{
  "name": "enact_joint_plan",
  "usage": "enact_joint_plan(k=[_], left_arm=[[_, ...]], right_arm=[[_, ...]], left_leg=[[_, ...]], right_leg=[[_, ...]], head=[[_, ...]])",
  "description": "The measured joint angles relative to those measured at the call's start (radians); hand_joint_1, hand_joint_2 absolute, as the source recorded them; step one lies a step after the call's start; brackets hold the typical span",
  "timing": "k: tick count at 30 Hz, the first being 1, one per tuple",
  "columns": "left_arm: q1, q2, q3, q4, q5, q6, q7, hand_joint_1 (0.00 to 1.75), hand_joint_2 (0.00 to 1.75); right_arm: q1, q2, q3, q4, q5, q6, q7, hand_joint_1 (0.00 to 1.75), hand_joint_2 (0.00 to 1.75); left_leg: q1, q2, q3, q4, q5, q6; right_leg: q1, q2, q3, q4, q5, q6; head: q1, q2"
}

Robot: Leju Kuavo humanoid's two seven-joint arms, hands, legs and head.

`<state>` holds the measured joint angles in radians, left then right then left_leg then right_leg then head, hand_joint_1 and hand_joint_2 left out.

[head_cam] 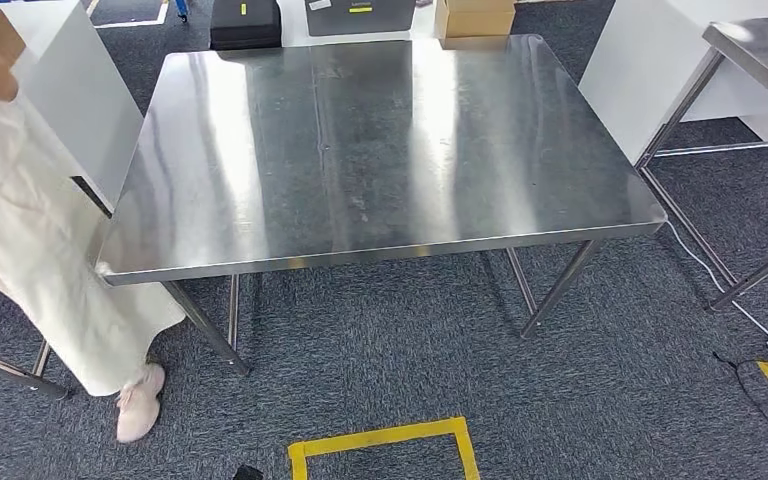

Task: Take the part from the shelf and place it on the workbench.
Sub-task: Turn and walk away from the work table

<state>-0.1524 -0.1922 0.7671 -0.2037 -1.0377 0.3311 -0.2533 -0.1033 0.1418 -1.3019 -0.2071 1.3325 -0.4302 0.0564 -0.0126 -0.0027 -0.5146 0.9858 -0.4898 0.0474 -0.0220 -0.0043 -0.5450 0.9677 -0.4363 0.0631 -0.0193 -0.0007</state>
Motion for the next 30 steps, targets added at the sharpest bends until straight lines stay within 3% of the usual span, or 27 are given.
enact_joint_plan(k=[11,14,16,18,20,22,23,24,26,28,30], left_arm=[[-0.024,0.001,-0.012,0.000,0.026,0.007,-0.022,0.00,0.00],[-0.019,0.002,-0.011,0.000,0.030,0.009,-0.026,0.00,0.00],[-0.018,0.003,-0.011,0.000,0.031,0.009,-0.028,0.00,0.00],[-0.018,0.003,-0.010,0.000,0.031,0.009,-0.029,0.00,0.00],[-0.016,0.004,-0.010,0.000,0.031,0.008,-0.029,0.00,0.00],[-0.013,0.004,-0.010,0.000,0.031,0.008,-0.029,0.00,0.00],[-0.012,0.004,-0.010,0.000,0.031,0.008,-0.030,0.00,0.00],[-0.011,0.004,-0.010,0.000,0.031,0.009,-0.031,0.00,0.00],[-0.010,0.004,-0.010,0.000,0.034,0.010,-0.038,0.00,0.00],[-0.010,0.005,-0.007,0.000,0.041,0.014,-0.045,0.00,0.00],[-0.010,0.007,-0.003,0.000,0.049,0.020,-0.048,0.00,0.00]], right_arm=[[-0.001,0.001,-0.034,0.000,-0.043,0.028,-0.036,0.00,0.00],[-0.001,0.001,-0.035,0.000,-0.047,0.029,-0.040,0.00,0.00],[-0.001,0.001,-0.037,0.000,-0.048,0.029,-0.040,0.00,0.00],[-0.001,0.000,-0.040,0.000,-0.048,0.028,-0.040,0.00,0.00],[0.000,0.000,-0.044,0.000,-0.049,0.028,-0.040,0.00,0.00],[0.001,0.000,-0.049,0.000,-0.047,0.029,-0.041,0.00,0.00],[0.001,-0.001,-0.050,0.000,-0.045,0.031,-0.042,0.00,0.00],[0.001,-0.002,-0.050,0.000,-0.042,0.033,-0.044,0.00,0.00],[-0.003,-0.003,-0.050,0.000,-0.037,0.041,-0.052,0.00,0.00],[-0.007,-0.004,-0.050,0.000,-0.031,0.049,-0.059,0.00,0.00],[-0.007,-0.004,-0.050,0.000,-0.023,0.057,-0.060,0.00,0.00]], left_leg=[[-0.005,0.000,-0.005,0.005,-0.001,0.002],[-0.007,-0.001,-0.011,0.010,0.001,0.007],[-0.003,0.000,-0.012,0.004,0.008,0.018],[0.004,0.003,-0.015,-0.003,0.018,0.030],[0.005,0.006,-0.022,-0.003,0.023,0.035],[0.003,0.012,-0.028,-0.003,0.025,0.034],[0.003,0.017,-0.029,-0.002,0.026,0.033],[0.002,0.022,-0.028,-0.002,0.026,0.032],[0.000,0.034,-0.025,0.001,0.023,0.023],[-0.005,0.048,-0.025,0.004,0.020,0.011],[-0.005,0.062,-0.025,0.005,0.019,0.001]], right_leg=[[-0.005,0.000,-0.001,-0.001,0.004,0.006],[-0.007,0.000,-0.003,-0.002,0.008,0.012],[-0.008,0.000,-0.009,0.004,0.005,0.017],[-0.009,0.000,-0.039,0.067,-0.034,0.012],[-0.009,0.000,-0.100,0.203,-0.100,0.002],[-0.007,0.001,-0.138,0.300,-0.133,0.004],[-0.006,0.001,-0.129,0.294,-0.127,0.010],[-0.006,-0.002,-0.100,0.246,-0.107,0.017],[-0.003,-0.028,-0.021,0.101,-0.060,0.023],[0.004,-0.042,0.019,0.020,-0.039,0.008],[0.007,-0.027,0.018,0.014,-0.035,-0.012]], head=[[0.000,0.000],[0.000,0.000],[0.000,0.000],[0.003,0.000],[0.007,0.000],[0.007,0.000],[0.008,0.000],[0.008,0.000],[0.009,0.000],[0.007,0.000],[0.004,0.000]])
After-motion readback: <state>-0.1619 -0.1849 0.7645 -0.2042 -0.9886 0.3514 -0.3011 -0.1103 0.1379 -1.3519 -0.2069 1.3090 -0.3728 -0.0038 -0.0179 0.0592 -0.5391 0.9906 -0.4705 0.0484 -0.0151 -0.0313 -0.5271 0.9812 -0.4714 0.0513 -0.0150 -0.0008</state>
